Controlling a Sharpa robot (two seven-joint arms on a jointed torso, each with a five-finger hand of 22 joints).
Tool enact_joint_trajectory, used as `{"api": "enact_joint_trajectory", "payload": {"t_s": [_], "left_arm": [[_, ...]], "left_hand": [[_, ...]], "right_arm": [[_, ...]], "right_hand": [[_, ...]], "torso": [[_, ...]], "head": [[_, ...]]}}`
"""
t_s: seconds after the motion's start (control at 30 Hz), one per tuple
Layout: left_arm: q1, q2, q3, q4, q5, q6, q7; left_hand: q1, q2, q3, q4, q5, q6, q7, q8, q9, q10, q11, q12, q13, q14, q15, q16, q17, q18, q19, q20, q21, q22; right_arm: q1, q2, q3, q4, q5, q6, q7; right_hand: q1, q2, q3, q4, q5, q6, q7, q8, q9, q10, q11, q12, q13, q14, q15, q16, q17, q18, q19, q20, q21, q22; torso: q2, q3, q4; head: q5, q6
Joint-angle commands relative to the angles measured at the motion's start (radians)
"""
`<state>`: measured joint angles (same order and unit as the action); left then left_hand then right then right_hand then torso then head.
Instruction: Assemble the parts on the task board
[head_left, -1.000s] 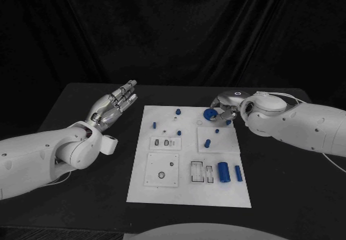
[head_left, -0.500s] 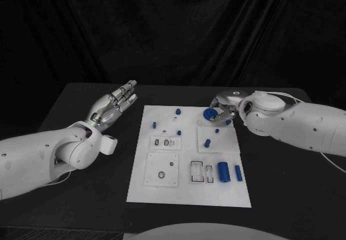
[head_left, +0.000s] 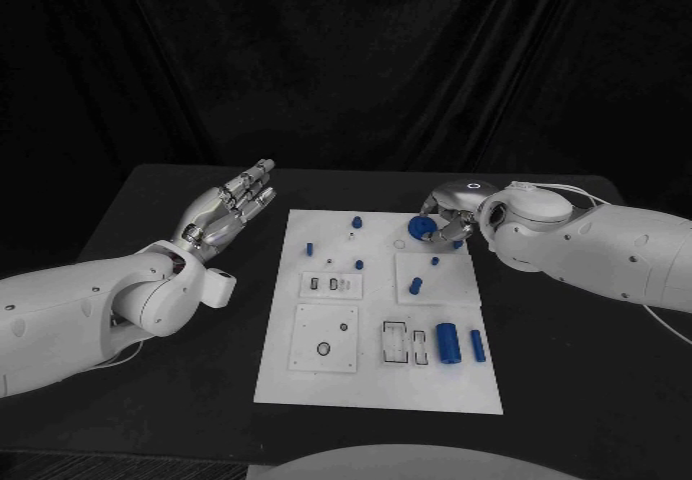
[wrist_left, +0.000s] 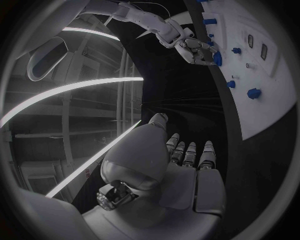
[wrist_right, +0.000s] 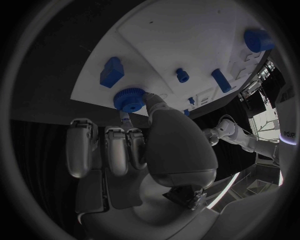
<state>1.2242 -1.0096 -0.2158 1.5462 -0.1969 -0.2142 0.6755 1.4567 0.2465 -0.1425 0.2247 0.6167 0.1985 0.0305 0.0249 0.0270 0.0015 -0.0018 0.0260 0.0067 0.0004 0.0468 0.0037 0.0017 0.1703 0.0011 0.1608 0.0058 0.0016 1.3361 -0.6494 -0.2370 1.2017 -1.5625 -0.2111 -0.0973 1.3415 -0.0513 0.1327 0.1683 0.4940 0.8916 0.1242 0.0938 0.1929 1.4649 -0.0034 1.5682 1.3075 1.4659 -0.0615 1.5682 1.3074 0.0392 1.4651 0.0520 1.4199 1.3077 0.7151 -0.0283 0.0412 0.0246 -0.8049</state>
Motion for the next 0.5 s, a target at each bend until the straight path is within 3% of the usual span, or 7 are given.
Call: {"api": "enact_joint_trajectory", "payload": {"t_s": [0.03, 0.4, 0.5], "left_arm": [[0.002, 0.002, 0.001, 0.001, 0.0, 0.013, 0.046], [0.001, 0.003, 0.001, 0.0, 0.0, 0.014, 0.043], [0.001, 0.003, 0.001, 0.0, 0.0, 0.014, 0.043]], "left_hand": [[0.013, -0.001, 0.007, -0.002, 0.005, 0.001, 0.006, 0.003, 0.001, 0.0, 0.006, -0.003, -0.001, 0.0, 0.004, -0.004, -0.002, 0.009, -0.001, 0.008, -0.006, -0.002], [0.016, 0.0, 0.018, -0.01, 0.005, 0.001, 0.007, 0.003, 0.001, 0.0, 0.007, -0.004, -0.001, 0.0, 0.007, -0.004, -0.002, 0.009, -0.001, 0.01, -0.006, -0.002], [0.017, 0.0, 0.02, -0.012, 0.005, 0.001, 0.007, 0.003, 0.001, 0.0, 0.007, -0.004, -0.001, 0.0, 0.007, -0.004, -0.002, 0.009, -0.001, 0.01, -0.006, -0.002]], "right_arm": [[-0.014, -0.003, -0.01, 0.002, -0.007, 0.072, 0.001], [-0.015, -0.006, -0.01, 0.003, -0.007, 0.093, 0.009], [-0.015, -0.007, -0.01, 0.003, -0.007, 0.097, 0.008]], "right_hand": [[0.002, 0.012, 0.019, -0.009, 0.002, 0.138, -0.047, 0.046, 0.078, 0.106, -0.001, 0.003, 0.263, 0.105, -0.002, 0.003, 0.263, 0.003, 0.002, -0.003, -0.005, 0.193], [-0.06, 0.002, 0.019, 0.032, -0.026, 0.105, -0.038, 0.014, 0.072, 0.106, 0.001, 0.003, 0.263, 0.105, 0.002, 0.003, 0.263, 0.008, -0.011, 0.001, -0.028, 0.186], [-0.082, -0.001, 0.014, 0.05, -0.077, 0.098, -0.036, 0.005, 0.069, 0.106, 0.003, 0.003, 0.263, 0.105, 0.004, 0.003, 0.263, 0.008, -0.012, 0.003, -0.031, 0.186]], "torso": [[0.0, 0.0002, -0.0007], [0.0, 0.0009, -0.001], [0.0, 0.0007, -0.0006]], "head": [[0.001, 0.0], [0.002, 0.0], [0.002, 0.001]]}}
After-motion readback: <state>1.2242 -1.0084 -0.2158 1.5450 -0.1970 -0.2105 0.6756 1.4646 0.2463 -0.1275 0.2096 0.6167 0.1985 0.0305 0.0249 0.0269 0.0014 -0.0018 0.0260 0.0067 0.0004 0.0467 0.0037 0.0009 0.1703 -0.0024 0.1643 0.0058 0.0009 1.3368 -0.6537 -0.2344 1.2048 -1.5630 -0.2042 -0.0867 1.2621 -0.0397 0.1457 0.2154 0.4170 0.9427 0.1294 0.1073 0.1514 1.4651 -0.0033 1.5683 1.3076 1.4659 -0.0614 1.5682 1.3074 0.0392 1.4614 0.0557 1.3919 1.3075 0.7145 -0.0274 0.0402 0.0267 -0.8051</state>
